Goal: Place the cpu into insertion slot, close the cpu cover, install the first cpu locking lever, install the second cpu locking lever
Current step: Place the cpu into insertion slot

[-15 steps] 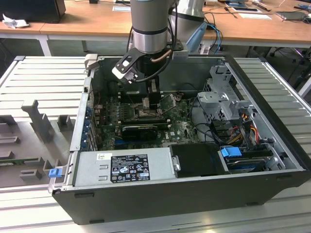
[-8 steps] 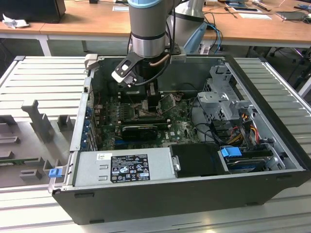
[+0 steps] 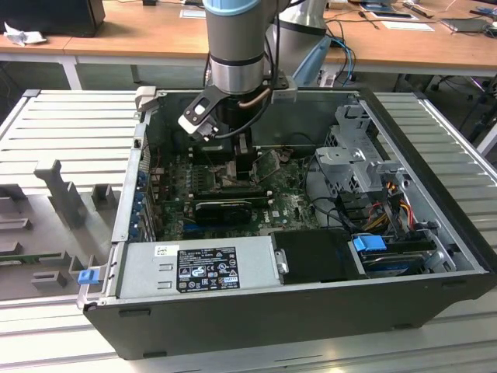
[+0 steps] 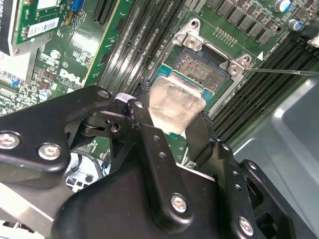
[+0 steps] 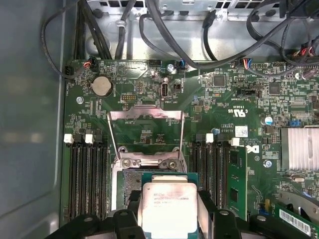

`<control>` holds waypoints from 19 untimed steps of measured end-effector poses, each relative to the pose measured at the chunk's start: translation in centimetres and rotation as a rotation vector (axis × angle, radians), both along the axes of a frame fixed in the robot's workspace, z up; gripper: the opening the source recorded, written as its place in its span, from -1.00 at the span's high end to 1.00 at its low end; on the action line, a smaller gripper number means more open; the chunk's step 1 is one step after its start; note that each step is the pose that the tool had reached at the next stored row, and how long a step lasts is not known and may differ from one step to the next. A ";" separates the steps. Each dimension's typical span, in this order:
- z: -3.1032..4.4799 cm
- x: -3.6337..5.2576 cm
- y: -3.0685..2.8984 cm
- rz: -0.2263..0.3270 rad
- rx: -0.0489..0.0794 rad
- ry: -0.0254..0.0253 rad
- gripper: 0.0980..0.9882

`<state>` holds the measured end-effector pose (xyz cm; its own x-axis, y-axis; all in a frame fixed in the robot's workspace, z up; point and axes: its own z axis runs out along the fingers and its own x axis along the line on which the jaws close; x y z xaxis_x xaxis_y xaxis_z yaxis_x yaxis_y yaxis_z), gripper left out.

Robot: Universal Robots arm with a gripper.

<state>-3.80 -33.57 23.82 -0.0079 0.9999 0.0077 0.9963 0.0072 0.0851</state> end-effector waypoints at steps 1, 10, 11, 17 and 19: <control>-0.06 0.00 0.00 0.000 0.000 0.0001 0.03; -0.92 0.00 0.03 0.000 0.000 0.0000 0.03; -1.00 -0.03 0.06 0.000 0.000 0.0001 0.03; -1.59 -0.44 0.36 0.000 0.000 0.0001 0.03; -1.74 -0.45 0.37 0.000 0.000 0.0001 0.03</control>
